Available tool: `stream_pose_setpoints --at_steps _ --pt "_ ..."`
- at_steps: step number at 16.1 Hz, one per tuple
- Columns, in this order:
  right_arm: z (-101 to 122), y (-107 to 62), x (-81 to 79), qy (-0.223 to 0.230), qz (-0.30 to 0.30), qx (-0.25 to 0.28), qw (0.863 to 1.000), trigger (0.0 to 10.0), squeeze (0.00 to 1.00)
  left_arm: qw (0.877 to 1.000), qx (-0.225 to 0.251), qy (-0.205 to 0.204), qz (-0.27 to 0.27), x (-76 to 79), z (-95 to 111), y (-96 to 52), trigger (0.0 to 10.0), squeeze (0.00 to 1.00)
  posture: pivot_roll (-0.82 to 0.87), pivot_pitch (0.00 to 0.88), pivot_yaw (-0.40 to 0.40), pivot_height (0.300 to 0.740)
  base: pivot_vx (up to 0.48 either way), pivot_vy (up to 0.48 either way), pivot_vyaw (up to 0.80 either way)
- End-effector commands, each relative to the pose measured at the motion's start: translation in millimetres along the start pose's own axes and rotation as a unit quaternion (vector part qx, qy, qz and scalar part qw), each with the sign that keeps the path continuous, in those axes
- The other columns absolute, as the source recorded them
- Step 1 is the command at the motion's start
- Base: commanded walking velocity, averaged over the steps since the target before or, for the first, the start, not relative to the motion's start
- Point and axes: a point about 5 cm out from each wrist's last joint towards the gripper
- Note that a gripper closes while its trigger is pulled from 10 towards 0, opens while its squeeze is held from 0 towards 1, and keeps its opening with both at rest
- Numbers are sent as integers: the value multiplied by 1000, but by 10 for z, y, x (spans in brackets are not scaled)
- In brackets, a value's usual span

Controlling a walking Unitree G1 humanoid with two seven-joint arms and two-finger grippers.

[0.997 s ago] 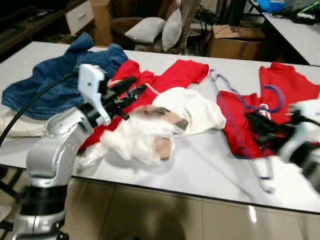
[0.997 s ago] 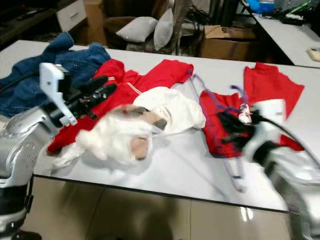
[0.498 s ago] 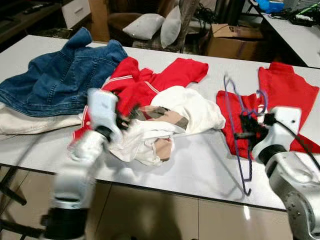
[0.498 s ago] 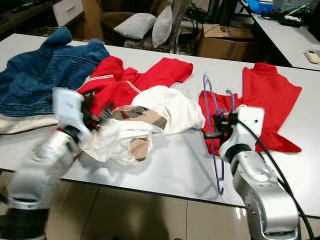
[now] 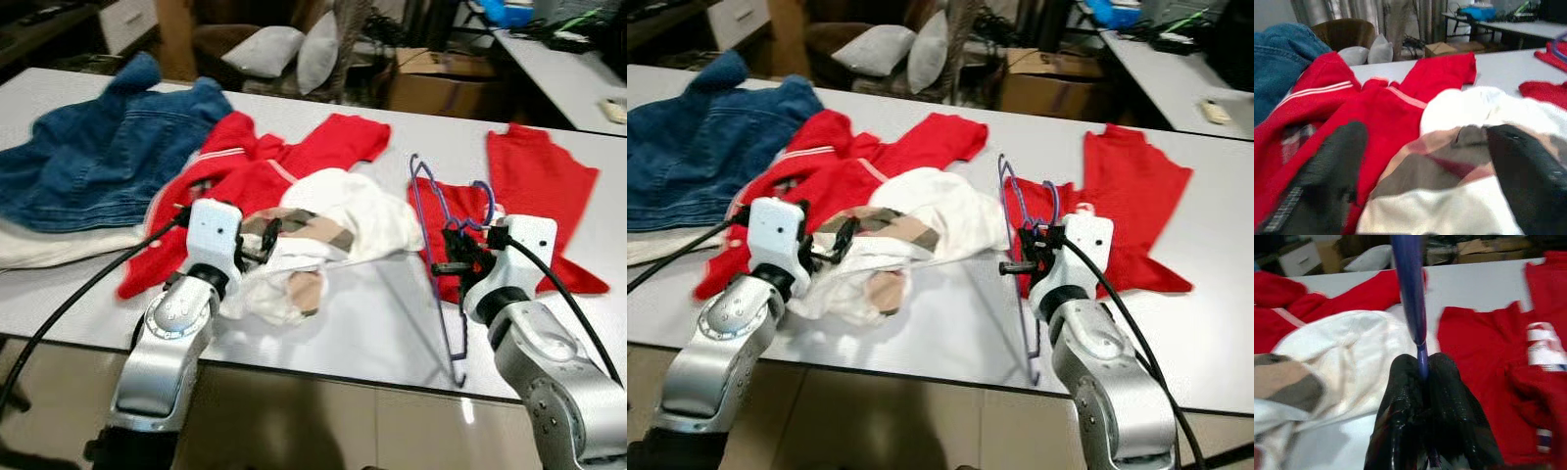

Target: Hang hanger

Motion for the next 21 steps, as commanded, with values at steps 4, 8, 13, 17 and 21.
stream_pose_setpoints --at_steps 4,8,13,17,21 --pt "103 -38 191 -18 -47 41 998 10000 0 1000 8 1 -15 130 34 42 10000 576 -53 0 -37 740 0 -269 0" --pt "210 -43 212 -39 -59 92 993 10000 0 1000 8 0 -9 61 28 68 10000 580 -59 0 -23 740 0 -274 0" --pt "144 -11 221 -40 -59 75 995 10000 0 1000 12 6 -13 81 44 95 10000 580 -49 0 -31 740 0 -274 0" --pt "-49 4 302 -37 -89 43 994 10000 0 1000 8 11 -11 48 13 104 10000 580 -55 0 -27 740 0 -273 0" --pt "-19 -6 286 -27 -67 49 996 10000 0 1000 7 11 -18 97 4 136 10000 455 -71 0 -12 740 0 0 0"
Point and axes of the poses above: a point about 5 cm out from each wrist's last joint towards the gripper, its own y axis pointing out of the wrist towards the gripper, its own z axis along the axis of the wrist's last joint, x = y × z, and after that the axes turned 14 degrees about y, right-handed
